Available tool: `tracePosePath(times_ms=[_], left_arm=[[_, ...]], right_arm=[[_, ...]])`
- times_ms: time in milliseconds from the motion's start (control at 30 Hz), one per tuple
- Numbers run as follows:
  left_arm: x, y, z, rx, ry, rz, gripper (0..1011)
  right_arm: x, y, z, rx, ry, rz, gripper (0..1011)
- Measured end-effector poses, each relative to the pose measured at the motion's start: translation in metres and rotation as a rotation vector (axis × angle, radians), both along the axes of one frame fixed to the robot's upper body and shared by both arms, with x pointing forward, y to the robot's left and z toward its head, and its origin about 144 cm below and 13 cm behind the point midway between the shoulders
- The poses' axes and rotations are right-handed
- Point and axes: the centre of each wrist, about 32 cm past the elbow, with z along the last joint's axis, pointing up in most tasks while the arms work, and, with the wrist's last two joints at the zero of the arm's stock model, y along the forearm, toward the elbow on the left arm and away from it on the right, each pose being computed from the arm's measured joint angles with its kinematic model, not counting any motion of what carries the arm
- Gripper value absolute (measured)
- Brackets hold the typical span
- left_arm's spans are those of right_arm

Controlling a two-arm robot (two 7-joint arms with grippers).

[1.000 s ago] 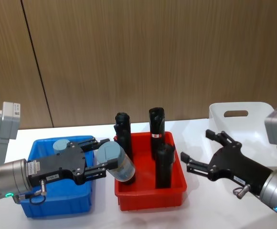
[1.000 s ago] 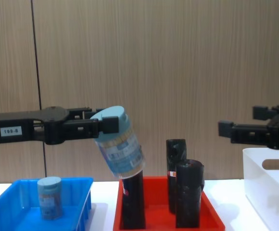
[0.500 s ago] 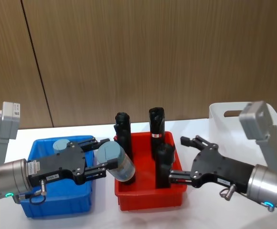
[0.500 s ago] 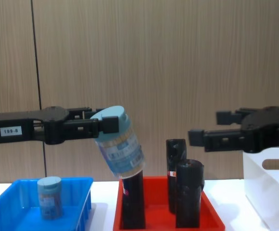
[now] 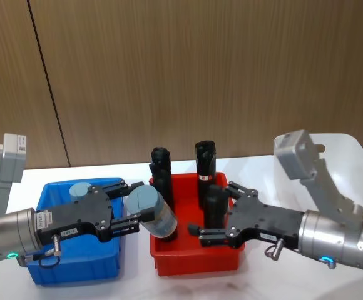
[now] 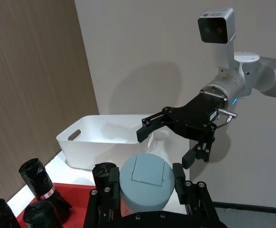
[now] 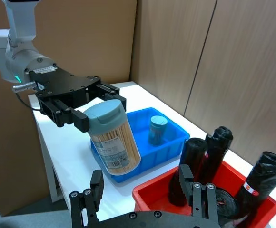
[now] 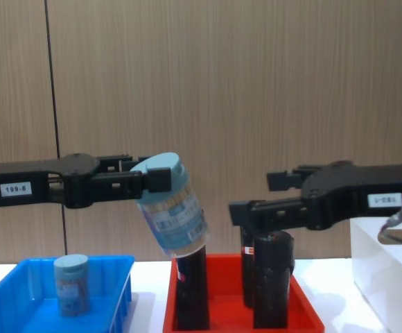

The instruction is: Pick the cotton swabs from the blue box and place them into the white box.

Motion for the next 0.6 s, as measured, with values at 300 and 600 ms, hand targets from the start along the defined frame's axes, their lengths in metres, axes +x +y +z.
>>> tracePosePath(times_ms=[300,600], left_arm=[[0.0,0.0,0.0,0.0,0.0,0.0,673],[0.0,0.0,0.0,0.0,0.0,0.0,673]], right_arm=[[0.011,0.012,-0.002,-0.022,0.009,0.03,1002],[0.019,0.023,-0.004,-0.042,0.015,0.059,1002]])
